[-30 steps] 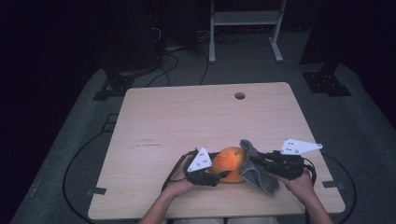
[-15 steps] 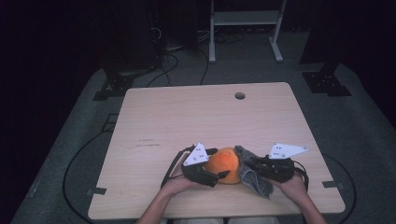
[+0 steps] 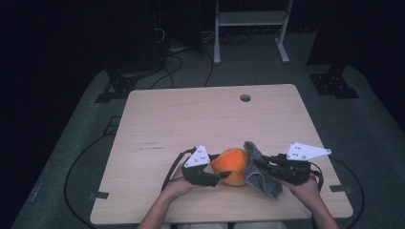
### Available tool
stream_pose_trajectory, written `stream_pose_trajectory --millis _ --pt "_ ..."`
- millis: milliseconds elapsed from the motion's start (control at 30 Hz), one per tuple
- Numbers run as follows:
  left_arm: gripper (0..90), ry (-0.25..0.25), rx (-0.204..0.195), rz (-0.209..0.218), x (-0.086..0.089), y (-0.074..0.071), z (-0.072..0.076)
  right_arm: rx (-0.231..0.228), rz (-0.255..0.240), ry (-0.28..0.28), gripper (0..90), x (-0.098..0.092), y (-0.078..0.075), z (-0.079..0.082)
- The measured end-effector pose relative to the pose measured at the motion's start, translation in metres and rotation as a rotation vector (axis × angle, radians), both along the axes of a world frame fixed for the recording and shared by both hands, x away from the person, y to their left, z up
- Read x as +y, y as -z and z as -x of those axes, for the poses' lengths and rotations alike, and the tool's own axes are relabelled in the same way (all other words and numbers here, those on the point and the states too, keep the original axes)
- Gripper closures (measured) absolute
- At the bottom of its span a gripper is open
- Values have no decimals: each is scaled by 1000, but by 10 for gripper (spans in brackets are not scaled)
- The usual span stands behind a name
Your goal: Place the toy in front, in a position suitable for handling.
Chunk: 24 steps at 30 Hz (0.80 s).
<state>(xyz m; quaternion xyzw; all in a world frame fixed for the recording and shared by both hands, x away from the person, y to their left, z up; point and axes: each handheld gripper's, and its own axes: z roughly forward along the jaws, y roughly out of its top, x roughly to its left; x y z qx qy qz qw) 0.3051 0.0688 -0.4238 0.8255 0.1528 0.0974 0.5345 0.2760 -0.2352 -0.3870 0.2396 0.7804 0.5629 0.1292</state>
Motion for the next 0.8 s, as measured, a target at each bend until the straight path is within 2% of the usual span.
stream_pose_trajectory --millis 67,100,167,200,267,300,333,400,433,467,500,533,600,667,700,800 --pt "375 14 -2 3 -4 -2 4 -18 23 -9 811 11 -1 2" --pt "376 7 -1 -15 -6 -2 4 -12 40 -5 811 14 2 1" --pt "368 8 13 -9 -5 0 4 9 40 7 812 13 12 -3" --pt "340 9 18 -3 -5 1 3 18 32 8 811 11 15 -5" --pt "220 7 49 31 -4 2 -1 27 42 19 812 7 19 -6" --pt "165 -10 46 41 -3 3 -3 28 50 28 812 5 20 -6" --pt "132 -25 55 36 -2 5 -6 38 38 33 812 3 21 -8" --pt "90 -22 105 20 -4 12 -10 53 23 41 812 -1 23 -10" --pt "105 3 101 14 -7 17 -10 55 18 45 812 -2 24 -12" --pt "167 8 85 15 -9 18 -8 58 14 52 812 -3 26 -13" --pt "205 -10 62 24 -11 19 -6 64 11 58 812 -4 27 -13" --pt "273 -14 49 35 -12 18 -5 65 11 71 812 -6 28 -13" --pt "352 -28 14 44 -13 13 -1 61 13 89 812 -10 27 -13" --pt "389 -18 7 57 -12 5 1 41 14 101 812 -12 20 -10" --pt "394 -16 2 43 -11 0 2 29 17 97 812 -11 16 -8" --pt "404 -9 11 22 -7 -5 2 -8 5 33 812 -1 8 -1"
